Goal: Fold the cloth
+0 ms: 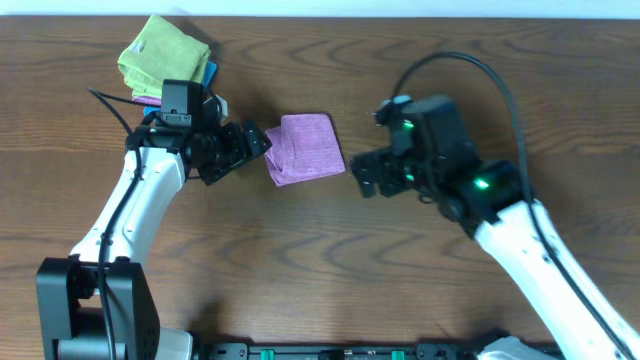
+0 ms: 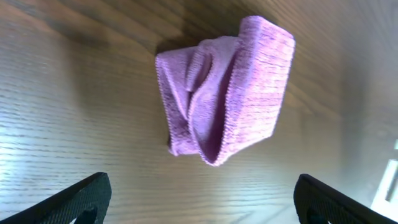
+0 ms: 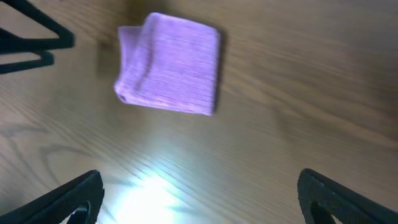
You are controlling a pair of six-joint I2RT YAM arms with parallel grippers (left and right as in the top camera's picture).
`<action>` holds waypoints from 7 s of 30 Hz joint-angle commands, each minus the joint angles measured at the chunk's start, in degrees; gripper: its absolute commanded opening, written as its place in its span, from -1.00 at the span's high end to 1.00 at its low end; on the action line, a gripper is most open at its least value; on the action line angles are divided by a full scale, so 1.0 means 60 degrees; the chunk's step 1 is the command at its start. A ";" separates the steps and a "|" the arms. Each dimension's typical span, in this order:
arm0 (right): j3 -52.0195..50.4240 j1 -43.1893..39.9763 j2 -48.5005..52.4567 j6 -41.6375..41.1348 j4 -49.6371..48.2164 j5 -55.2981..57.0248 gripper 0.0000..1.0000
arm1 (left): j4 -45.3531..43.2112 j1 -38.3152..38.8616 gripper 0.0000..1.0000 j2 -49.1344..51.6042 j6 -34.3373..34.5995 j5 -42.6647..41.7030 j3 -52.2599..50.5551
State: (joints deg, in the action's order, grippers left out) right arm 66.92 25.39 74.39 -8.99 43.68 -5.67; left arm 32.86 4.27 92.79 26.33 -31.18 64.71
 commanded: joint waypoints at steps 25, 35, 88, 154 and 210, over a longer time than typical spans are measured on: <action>-0.6269 -0.1621 -0.7646 -0.1570 -0.0066 0.0193 -0.98 | 0.0197 -0.0015 -0.90 -0.0036 0.1137 -0.1166 -0.0772; -0.6273 -0.1617 -0.7646 -0.1566 -0.0062 0.0197 -0.99 | -0.1861 0.0164 -0.90 -0.0033 0.2251 -0.1220 -0.2178; -0.6269 -0.1621 -0.7646 -0.1566 -0.0062 0.0193 -0.99 | -0.7129 0.0248 0.88 0.2463 0.4484 -0.0069 0.1464; -0.6273 -0.1621 -0.7646 -0.1566 -0.0062 0.0193 -0.98 | -0.0015 -0.2415 -0.69 0.3333 -0.0182 0.5519 0.5162; -0.6269 -0.1621 -0.7646 -0.1566 -0.0062 0.0197 -0.99 | 0.5009 -0.2925 -0.90 -0.2138 -0.3111 0.5657 0.5180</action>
State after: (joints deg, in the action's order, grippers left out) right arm 29.50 15.97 28.80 -17.61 43.27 -4.62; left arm 61.19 -13.04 81.71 11.11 0.89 94.54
